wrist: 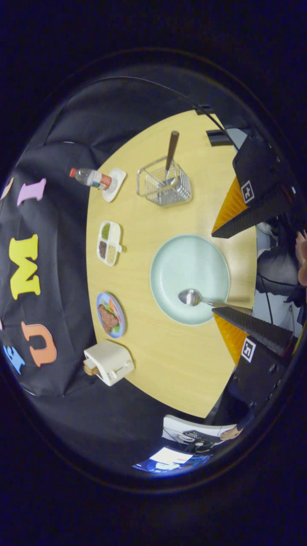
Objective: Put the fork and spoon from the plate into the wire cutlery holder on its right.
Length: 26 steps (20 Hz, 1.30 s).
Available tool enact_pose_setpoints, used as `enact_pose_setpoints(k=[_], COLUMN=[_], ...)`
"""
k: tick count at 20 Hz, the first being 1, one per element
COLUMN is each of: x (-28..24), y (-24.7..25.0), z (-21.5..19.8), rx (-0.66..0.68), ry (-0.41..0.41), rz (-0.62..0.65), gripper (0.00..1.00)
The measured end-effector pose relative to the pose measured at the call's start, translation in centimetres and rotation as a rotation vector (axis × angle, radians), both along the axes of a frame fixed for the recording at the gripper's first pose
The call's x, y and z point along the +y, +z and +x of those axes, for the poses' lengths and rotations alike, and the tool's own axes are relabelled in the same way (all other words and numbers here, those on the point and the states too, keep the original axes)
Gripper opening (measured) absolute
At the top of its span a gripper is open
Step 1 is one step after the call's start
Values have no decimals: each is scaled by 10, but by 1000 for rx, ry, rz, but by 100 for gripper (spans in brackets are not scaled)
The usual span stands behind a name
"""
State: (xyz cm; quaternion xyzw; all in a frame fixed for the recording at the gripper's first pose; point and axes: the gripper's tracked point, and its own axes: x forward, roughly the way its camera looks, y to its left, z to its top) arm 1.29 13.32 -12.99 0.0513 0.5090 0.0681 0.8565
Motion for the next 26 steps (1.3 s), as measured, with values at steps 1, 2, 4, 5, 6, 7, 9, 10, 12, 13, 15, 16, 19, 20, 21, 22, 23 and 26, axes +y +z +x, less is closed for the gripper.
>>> enact_pose_setpoints(k=[1,2,4,5,6,7,9,10,12,13,15,16,19,20,21,22,23,26], x=[11,19,29,33,35,36,37,37,38,38,41,42,42,41,42,42,37,35], y=[-13,-25,-41,-50,-57,-63,-75,-80,-87,-90,-94,-95,-98,-98,-99,-100,-98,-95], z=[0,4,10,14,18,20,24,25,26,26,24,23,20,18,16,15,14,10], rx=[16,30,59,68,77,85,103,117,135,145,167,174,185,196,205,208,216,225], ry=[11,20,23,15,10,3,-3,-7,-14,-16,-14,-11,-9,-14,-15,-11,-14,17], rz=[5,8,9,12,12,10,5,2,7,8,7,4,-9,-12,-13,-8,-30,-33], gripper=[97,97,97,97,97,97,97,91,82,80,66,60,35,20,14,13,13,2])
